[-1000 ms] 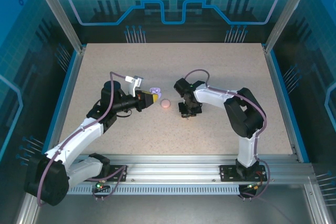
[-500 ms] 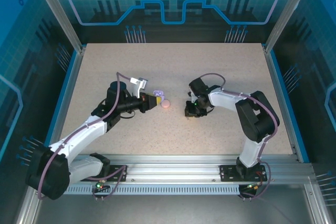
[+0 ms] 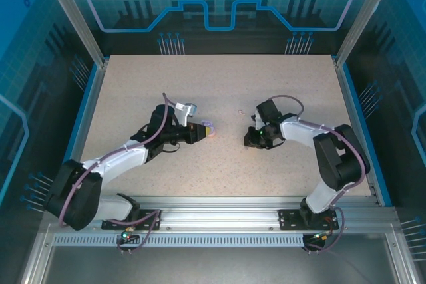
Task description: Insert wireless bluetooth earbuds into charging case
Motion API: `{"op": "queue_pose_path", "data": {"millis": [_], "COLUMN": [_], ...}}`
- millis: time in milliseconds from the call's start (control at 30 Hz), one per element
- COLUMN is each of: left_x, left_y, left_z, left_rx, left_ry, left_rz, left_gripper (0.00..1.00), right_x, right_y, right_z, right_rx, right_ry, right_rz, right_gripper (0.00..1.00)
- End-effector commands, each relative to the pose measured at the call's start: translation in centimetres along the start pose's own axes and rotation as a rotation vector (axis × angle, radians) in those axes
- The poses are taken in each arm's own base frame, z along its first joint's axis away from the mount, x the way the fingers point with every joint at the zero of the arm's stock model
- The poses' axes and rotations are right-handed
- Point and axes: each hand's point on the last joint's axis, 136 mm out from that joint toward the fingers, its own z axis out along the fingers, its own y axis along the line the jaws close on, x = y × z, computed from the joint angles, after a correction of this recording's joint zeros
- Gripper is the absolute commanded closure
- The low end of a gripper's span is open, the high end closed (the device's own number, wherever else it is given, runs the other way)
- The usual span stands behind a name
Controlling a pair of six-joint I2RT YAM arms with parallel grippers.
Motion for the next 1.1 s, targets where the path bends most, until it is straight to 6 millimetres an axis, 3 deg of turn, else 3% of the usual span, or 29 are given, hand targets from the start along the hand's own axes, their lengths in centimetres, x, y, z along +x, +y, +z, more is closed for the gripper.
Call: {"op": "queue_pose_path", "data": {"millis": [0, 267, 500, 1067], "left_x": [0.0, 0.1, -0.7, -3.2], "left_y": [0.4, 0.0, -0.8, -5.6], "left_z": [1.1, 2.8, 3.5, 2.2], "left_rx": [-0.007, 0.016, 0.077, 0.251], "left_ry": [-0.017, -0.012, -0.057, -0.214], "left_rz": [-0.026, -0.045, -0.064, 0.092], "left_gripper": [0.92, 0.92, 0.92, 0.92], "right_x": [-0.6, -1.7, -2.8, -5.4], "right_y": [1.5, 4.3, 7.9, 13.8], "right_z": [-1.6, -5.1, -9.3, -18.3], "right_rx": [-0.097, -0.223, -0.354, -0.550], "right_ry": [-0.052, -0.129, -0.230, -0.481], "right_rz": [-0.024, -0.061, -0.118, -0.217], "right_gripper": [0.85, 0.84, 0.84, 0.83]}}
